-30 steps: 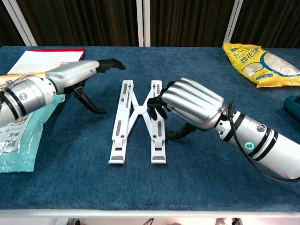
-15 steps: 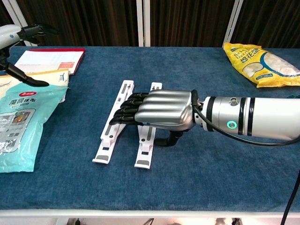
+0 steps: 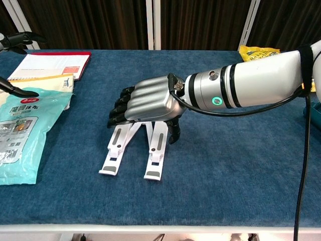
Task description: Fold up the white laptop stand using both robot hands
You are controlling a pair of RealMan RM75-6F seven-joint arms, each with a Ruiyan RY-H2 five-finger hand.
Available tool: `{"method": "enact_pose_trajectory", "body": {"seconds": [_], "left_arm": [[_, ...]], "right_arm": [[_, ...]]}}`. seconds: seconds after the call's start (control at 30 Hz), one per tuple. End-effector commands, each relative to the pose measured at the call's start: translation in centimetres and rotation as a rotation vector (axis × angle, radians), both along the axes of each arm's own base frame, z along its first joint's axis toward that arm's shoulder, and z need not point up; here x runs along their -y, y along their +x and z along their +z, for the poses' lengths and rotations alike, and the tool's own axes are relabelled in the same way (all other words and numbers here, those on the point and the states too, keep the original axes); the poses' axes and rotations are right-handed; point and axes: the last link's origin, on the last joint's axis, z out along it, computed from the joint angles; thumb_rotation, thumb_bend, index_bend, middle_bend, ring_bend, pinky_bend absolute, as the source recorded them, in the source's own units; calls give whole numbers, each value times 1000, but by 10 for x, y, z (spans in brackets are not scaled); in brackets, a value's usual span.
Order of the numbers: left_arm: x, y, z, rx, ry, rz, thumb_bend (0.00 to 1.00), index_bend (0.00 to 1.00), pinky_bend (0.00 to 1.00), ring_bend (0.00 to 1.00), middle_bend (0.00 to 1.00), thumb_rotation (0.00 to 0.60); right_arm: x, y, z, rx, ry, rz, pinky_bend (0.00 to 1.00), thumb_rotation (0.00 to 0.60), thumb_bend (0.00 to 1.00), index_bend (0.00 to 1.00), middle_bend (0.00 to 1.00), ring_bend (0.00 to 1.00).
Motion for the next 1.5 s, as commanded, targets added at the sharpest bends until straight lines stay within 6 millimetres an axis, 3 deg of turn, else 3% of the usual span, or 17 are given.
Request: {"method": "enact_pose_trajectory", "body": {"seconds": [0.03, 0.37, 0.5, 0.6, 0.7, 0.8, 0.9, 1.0, 1.07, 1.13, 1.2, 1.3, 1.5], "left_arm": [[0, -1, 2, 6, 5, 3, 0, 97, 131, 14, 7, 600], [2, -6, 7, 25, 14, 26, 0, 97, 130, 14, 7, 600], [2, -7, 10, 36, 22, 31, 0, 97, 130, 14, 7, 600], [2, -7, 13, 42, 29, 32, 0, 97, 130, 14, 7, 600], [2, -8, 15, 41, 33, 32, 0, 97, 130, 14, 7, 600], [3, -9, 17, 39, 43, 30, 0, 97, 130, 14, 7, 600], [4, -10, 20, 36, 52, 28, 0, 97, 130, 14, 7, 600], [4, -13, 24, 8, 65, 27, 0, 97, 130, 14, 7, 600], [3, -16, 28, -33, 80, 24, 0, 97, 130, 14, 7, 600], [4, -22, 36, -106, 104, 20, 0, 97, 131, 14, 7, 600], [5, -28, 44, -160, 122, 26, 0, 97, 131, 14, 7, 600], [12, -40, 61, -211, 128, 61, 0, 98, 131, 14, 7, 600], [41, -69, 96, -332, 151, 154, 0, 107, 131, 15, 28, 600]], "right_arm": [[2, 3, -6, -11, 9, -9, 0, 600, 0, 0, 51, 0], [7, 9, -14, -48, 17, -15, 0, 600, 0, 0, 58, 0], [10, 13, -20, -63, 16, -16, 8, 600, 0, 17, 125, 7], [11, 17, -22, -44, 14, -15, 84, 600, 20, 226, 259, 125], [12, 19, -21, -14, 9, -17, 163, 600, 141, 455, 392, 249], [13, 19, -19, 11, 4, -9, 213, 600, 176, 560, 460, 318], [14, 16, -17, 23, 4, -12, 237, 600, 176, 591, 480, 333], [15, 10, -16, 11, 6, -24, 219, 600, 164, 535, 454, 299], [14, 5, -13, 3, 6, -39, 147, 600, 98, 368, 344, 198], [12, 0, -5, 32, 3, -75, 38, 600, 19, 124, 167, 53], [8, -8, 8, 90, -16, -115, 0, 600, 0, 5, 56, 0], [3, -29, 42, 215, -98, -201, 0, 600, 0, 0, 28, 0], [-28, -104, 131, 417, -414, -397, 0, 600, 50, 0, 71, 0]]}}
